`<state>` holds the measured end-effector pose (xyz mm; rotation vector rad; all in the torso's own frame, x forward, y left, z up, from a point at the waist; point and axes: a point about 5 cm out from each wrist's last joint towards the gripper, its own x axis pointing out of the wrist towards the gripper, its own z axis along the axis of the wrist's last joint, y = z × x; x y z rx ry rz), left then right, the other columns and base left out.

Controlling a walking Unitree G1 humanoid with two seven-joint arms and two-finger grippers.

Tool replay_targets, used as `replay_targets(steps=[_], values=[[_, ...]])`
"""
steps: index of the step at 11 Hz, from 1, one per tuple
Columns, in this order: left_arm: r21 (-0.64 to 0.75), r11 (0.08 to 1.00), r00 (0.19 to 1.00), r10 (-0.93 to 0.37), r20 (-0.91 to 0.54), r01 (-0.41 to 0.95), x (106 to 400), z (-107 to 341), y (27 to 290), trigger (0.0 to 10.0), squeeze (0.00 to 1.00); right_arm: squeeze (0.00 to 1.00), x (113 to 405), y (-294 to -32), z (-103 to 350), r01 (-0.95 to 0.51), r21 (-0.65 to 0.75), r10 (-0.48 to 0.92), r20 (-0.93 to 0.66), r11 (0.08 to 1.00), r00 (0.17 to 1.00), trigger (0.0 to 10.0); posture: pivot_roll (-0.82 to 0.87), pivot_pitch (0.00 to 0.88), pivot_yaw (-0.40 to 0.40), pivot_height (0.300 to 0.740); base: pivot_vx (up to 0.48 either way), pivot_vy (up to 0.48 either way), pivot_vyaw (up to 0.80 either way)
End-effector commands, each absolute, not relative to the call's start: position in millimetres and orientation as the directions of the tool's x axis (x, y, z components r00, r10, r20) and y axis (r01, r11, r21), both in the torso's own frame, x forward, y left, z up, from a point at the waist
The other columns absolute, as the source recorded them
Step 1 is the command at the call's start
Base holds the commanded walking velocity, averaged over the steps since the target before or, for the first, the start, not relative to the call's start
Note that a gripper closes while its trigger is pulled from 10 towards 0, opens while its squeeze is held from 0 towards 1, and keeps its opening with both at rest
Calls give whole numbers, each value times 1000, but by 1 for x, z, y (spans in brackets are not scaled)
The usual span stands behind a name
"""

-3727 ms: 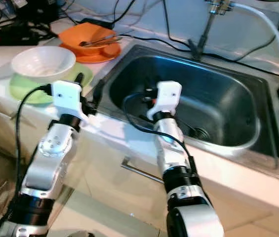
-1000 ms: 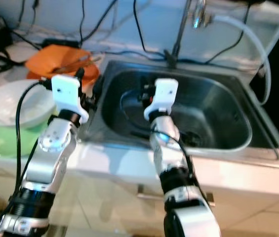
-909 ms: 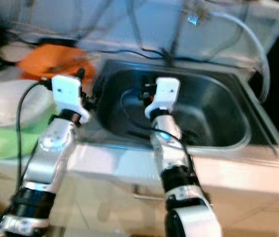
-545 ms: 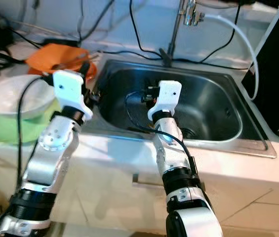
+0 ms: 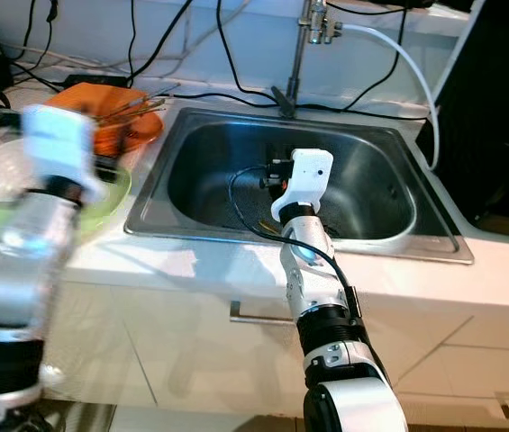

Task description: Kitchen organization

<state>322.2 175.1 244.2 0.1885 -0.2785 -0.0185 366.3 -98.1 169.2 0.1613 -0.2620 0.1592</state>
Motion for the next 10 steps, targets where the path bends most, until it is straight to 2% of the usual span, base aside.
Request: replay_targets(steps=[1, 4, 6, 8, 9, 10], values=[[135, 989, 965, 18, 263, -55, 325, 249, 187, 10000, 0, 0, 368, -100, 170, -174, 138, 132, 271, 975, 954, 10000, 252, 52, -57, 740, 0, 0, 0], [47, 995, 969, 70, 238, -84, 325, 252, 204, 10000, 0, 0, 368, -98, 169, -187, 136, 147, 265, 973, 953, 10000, 255, 56, -58, 740, 0, 0, 0], [44, 999, 974, 10, 228, -21, 326, 248, 188, 10000, 0, 0, 368, -99, 169, -187, 133, 147, 266, 973, 953, 10000, 243, 55, -55, 740, 0, 0, 0], [43, 999, 971, -1, 239, -10, 327, 250, 182, 10000, 0, 0, 368, -100, 168, -186, 129, 147, 264, 974, 953, 10000, 241, 49, -54, 740, 0, 0, 0], [44, 999, 970, 1, 242, -12, 326, 252, 184, 10000, 0, 0, 368, -100, 167, -187, 126, 149, 264, 974, 953, 10000, 240, 47, -52, 740, 0, 0, 0], [-18, 999, 967, 50, 248, -47, 323, 266, 202, 10000, 0, 0, 368, -100, 169, -189, 125, 150, 266, 974, 952, 10000, 250, 42, -51, 740, 0, 0, 0]])
